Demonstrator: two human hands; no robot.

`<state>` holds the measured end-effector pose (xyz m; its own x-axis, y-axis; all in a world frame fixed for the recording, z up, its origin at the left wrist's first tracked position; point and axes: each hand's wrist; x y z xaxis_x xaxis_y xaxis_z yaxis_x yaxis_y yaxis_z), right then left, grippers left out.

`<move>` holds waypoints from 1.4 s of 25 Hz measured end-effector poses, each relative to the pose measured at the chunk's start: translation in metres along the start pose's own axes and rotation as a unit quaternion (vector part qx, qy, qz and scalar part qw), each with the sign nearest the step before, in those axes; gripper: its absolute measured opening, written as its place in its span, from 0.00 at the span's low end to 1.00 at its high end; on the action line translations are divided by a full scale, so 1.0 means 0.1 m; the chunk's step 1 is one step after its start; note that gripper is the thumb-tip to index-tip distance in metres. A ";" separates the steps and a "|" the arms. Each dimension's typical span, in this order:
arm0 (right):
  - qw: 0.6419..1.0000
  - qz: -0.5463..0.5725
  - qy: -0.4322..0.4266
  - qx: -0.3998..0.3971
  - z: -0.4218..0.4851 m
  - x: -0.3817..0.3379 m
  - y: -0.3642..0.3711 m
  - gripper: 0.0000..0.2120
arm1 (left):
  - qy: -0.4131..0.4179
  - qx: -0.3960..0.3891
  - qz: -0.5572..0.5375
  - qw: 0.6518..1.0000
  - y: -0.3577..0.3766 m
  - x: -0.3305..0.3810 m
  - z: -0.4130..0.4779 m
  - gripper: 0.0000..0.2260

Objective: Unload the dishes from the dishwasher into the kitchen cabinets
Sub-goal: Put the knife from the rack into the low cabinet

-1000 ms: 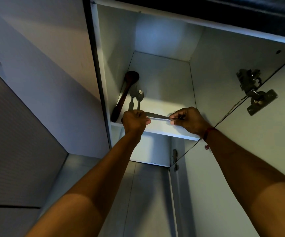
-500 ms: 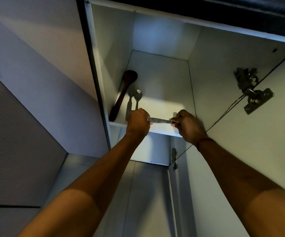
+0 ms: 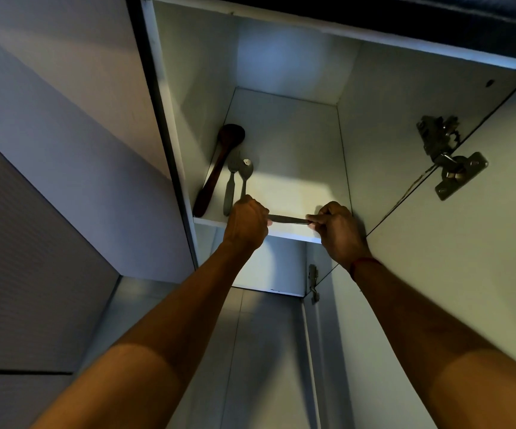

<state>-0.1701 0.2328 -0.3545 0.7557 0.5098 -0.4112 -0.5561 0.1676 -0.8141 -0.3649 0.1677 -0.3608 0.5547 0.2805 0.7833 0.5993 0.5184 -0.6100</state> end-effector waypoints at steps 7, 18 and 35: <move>1.000 0.013 -0.005 0.000 -0.07 -0.05 -0.07 0.08 | 0.030 -0.024 0.042 0.998 -0.15 0.13 -0.16 0.17; 0.983 -0.048 0.002 0.179 -1.20 -0.22 0.10 0.26 | 0.110 0.084 -0.016 0.990 -0.06 -0.30 -1.29 0.22; 0.970 0.090 -0.046 0.223 -4.11 -0.75 -0.91 0.23 | 0.208 0.145 -0.061 0.965 -0.24 -0.14 -4.10 0.25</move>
<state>-0.0339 -0.1674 -0.4179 0.6089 0.6351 -0.4753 -0.7865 0.4054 -0.4659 -0.1506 -0.1795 -0.4063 0.7102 -0.1154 0.6945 0.5222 0.7479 -0.4097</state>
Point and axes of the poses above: each hand's wrist, its own z-axis towards the middle knuckle, its own y-axis out of the palm, x = y × z, and after that the axes turned 14 degrees about x, right-handed
